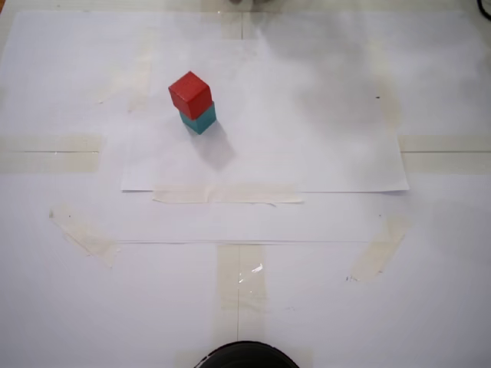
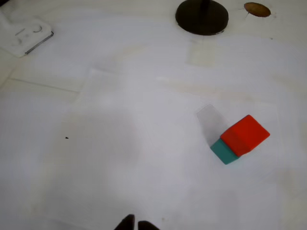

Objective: Put the red cube on the top of the blue cube.

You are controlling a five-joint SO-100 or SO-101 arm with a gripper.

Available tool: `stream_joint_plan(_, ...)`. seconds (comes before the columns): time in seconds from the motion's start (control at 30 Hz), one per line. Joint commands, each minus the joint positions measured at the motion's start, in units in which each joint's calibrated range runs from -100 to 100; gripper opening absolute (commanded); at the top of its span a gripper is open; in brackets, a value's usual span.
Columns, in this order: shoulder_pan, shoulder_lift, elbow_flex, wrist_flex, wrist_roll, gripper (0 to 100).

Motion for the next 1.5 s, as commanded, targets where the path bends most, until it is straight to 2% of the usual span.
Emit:
stream_joint_plan(0.0, 1.84, -5.36, 4.64, -1.92, -1.61, 0)
stream_joint_plan(0.13, 3.73, -9.48, 7.81, -2.41, -2.1, 0)
stream_joint_plan(1.47, 6.08, -9.48, 9.81, -4.61, -2.69, 0)
